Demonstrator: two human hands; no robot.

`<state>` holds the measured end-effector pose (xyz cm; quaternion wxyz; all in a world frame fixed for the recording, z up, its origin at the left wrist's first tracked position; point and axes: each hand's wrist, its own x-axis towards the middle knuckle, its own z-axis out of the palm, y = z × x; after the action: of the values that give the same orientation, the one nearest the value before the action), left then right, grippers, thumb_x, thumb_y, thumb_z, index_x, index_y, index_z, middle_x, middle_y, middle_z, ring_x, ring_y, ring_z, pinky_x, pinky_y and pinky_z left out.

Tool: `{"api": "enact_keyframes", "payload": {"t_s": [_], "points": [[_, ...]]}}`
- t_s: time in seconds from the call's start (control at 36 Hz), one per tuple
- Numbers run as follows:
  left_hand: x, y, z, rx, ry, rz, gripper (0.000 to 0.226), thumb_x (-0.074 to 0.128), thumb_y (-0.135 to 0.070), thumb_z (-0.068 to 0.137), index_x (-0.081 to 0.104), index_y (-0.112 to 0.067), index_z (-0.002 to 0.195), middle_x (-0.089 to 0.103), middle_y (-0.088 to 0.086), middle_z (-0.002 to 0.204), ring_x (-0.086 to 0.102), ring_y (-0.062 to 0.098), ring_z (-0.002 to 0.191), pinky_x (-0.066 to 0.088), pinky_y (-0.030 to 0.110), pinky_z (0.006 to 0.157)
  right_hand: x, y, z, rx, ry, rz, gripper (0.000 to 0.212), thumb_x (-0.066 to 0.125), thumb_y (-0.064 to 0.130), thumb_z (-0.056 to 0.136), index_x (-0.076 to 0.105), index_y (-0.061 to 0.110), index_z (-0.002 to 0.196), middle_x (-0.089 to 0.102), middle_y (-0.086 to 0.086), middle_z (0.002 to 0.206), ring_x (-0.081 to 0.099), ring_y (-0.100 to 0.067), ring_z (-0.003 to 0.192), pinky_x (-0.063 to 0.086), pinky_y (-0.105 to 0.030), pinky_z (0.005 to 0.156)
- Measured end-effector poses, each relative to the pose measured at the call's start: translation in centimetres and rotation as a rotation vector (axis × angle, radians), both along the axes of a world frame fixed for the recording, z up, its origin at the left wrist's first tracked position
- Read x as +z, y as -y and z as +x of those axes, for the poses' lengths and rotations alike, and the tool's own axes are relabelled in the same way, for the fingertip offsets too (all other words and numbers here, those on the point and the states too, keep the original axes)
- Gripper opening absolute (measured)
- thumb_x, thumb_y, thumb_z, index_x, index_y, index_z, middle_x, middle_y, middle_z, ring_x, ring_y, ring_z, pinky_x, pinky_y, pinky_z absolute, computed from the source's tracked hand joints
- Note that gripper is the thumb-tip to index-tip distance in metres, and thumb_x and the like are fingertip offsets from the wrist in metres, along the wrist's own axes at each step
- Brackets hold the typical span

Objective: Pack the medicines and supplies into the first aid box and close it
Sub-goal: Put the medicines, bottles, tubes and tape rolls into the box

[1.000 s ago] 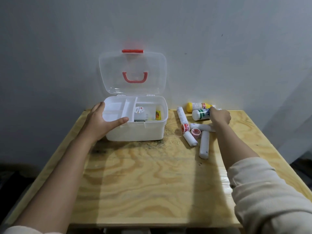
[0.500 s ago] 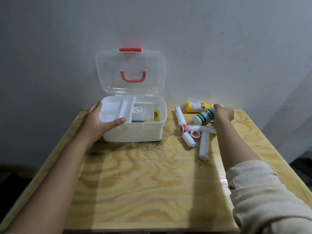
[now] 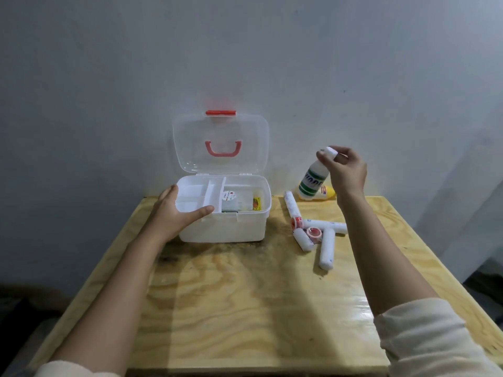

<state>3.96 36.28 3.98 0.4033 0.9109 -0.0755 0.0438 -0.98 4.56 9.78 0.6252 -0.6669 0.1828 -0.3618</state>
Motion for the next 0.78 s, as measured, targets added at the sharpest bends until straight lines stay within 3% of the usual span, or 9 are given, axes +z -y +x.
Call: {"api": "enact_keyframes", "payload": {"t_s": [0.17, 0.28, 0.42, 0.5, 0.58, 0.69, 0.78], "points": [[-0.5, -0.6, 0.5, -0.016, 0.002, -0.022, 0.124, 0.06, -0.092, 0.043, 0.039, -0.023, 0.143, 0.041, -0.001, 0.147, 0.043, 0.021, 0.132, 0.041, 0.045, 0.107, 3.7, -4.3, -0.4, 0.253, 0.179, -0.03, 0.026, 0.074, 0.009, 0.076, 0.064, 0.008, 0.1, 0.07, -0.008, 0.091, 0.066, -0.008, 0.079, 0.053, -0.016, 0.074], [-1.0, -0.8, 1.1, -0.036, 0.008, -0.03, 0.124, 0.059, -0.094, 0.041, 0.04, -0.026, 0.142, 0.045, -0.003, 0.145, 0.045, 0.02, 0.13, 0.044, 0.045, 0.105, 3.7, -6.9, 0.1, 0.423, 0.136, -0.078, 0.026, 0.072, 0.006, 0.077, 0.065, 0.007, 0.102, 0.07, -0.003, 0.09, 0.066, 0.001, 0.074, 0.053, -0.012, 0.07], [-0.7, -0.2, 0.5, -0.043, 0.022, -0.06, 0.116, 0.065, -0.082, 0.05, 0.038, -0.02, 0.143, 0.039, 0.0, 0.148, 0.039, 0.021, 0.134, 0.038, 0.04, 0.107, 1.6, -9.8, 0.5, 0.547, 0.019, -0.158, 0.035, 0.072, 0.003, 0.075, 0.064, 0.0, 0.109, 0.068, -0.022, 0.107, 0.067, -0.025, 0.095, 0.053, -0.033, 0.092], [-1.0, -0.1, 0.7, -0.045, 0.018, -0.07, 0.103, 0.073, -0.069, 0.061, 0.036, -0.02, 0.144, 0.035, 0.001, 0.15, 0.038, 0.021, 0.134, 0.038, 0.039, 0.106, 0.4, -10.6, 0.7, 0.558, -0.049, -0.222, 0.036, 0.074, 0.008, 0.075, 0.066, 0.004, 0.11, 0.069, -0.022, 0.109, 0.067, -0.025, 0.095, 0.054, -0.033, 0.092], [-1.1, -0.3, 0.9, -0.057, 0.019, -0.07, 0.103, 0.069, -0.074, 0.057, 0.039, -0.023, 0.141, 0.039, -0.001, 0.146, 0.041, 0.02, 0.129, 0.042, 0.04, 0.103, -0.6, -11.0, 1.2, 0.565, -0.118, -0.298, 0.033, 0.077, 0.015, 0.073, 0.069, 0.01, 0.105, 0.068, -0.023, 0.107, 0.067, -0.029, 0.092, 0.054, -0.039, 0.091], [-1.2, -0.5, 1.0, -0.079, 0.022, -0.092, 0.103, 0.068, -0.078, 0.053, 0.042, -0.027, 0.138, 0.043, -0.004, 0.14, 0.046, 0.019, 0.124, 0.046, 0.043, 0.101, -1.6, -11.5, 1.6, 0.57, -0.167, -0.363, 0.037, 0.078, 0.016, 0.071, 0.069, 0.012, 0.107, 0.069, -0.018, 0.109, 0.066, -0.028, 0.096, 0.054, -0.032, 0.091], [-1.3, -0.7, 1.1, -0.084, 0.026, -0.084, 0.104, 0.067, -0.078, 0.052, 0.041, -0.026, 0.138, 0.043, -0.003, 0.14, 0.045, 0.019, 0.124, 0.044, 0.037, 0.099, -2.0, -11.8, 1.8, 0.591, -0.174, -0.363, 0.037, 0.079, 0.014, 0.07, 0.07, 0.011, 0.106, 0.071, -0.011, 0.106, 0.067, -0.022, 0.099, 0.054, -0.023, 0.088]]}}
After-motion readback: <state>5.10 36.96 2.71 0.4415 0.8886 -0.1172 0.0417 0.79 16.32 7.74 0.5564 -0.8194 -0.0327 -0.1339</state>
